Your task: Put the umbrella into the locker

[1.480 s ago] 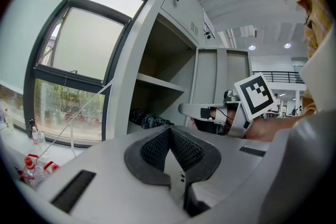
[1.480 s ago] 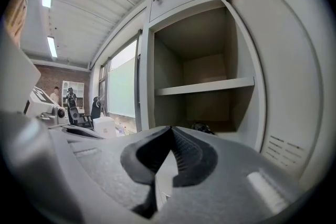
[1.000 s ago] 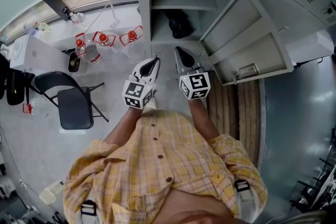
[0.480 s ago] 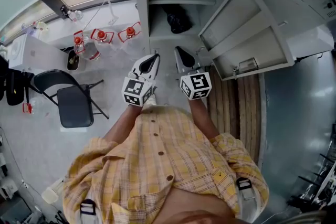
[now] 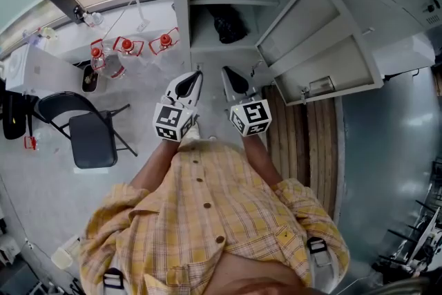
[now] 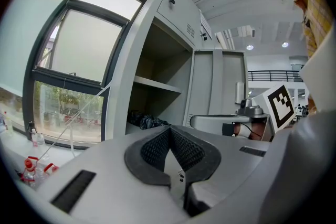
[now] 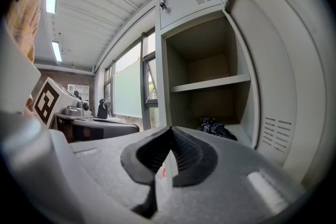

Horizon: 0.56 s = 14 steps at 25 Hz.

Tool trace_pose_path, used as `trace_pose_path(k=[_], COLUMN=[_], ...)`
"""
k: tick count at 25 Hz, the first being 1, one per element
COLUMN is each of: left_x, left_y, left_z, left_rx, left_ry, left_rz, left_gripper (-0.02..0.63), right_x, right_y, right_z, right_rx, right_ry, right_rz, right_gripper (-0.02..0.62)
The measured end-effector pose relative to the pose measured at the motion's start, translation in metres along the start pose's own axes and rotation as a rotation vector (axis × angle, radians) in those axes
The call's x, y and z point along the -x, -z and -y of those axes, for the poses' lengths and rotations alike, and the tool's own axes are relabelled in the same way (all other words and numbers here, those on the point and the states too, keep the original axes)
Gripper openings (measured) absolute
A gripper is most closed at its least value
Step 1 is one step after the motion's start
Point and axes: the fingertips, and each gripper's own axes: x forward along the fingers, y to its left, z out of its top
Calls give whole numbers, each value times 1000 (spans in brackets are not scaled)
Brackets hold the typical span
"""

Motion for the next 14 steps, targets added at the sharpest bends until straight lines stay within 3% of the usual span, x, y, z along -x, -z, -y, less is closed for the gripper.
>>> trace_pose_path(k=[14], left_x=[-6], left_y=[-1], left_z=[-5], left_rx=[16], left_ry=[-13], left_rz=[14], left_gripper=[5], right_x=[-1], right_y=[-3], right_z=[4], right_rx=[-12], right_ry=[-5], right_rz=[7], right_gripper=[-3])
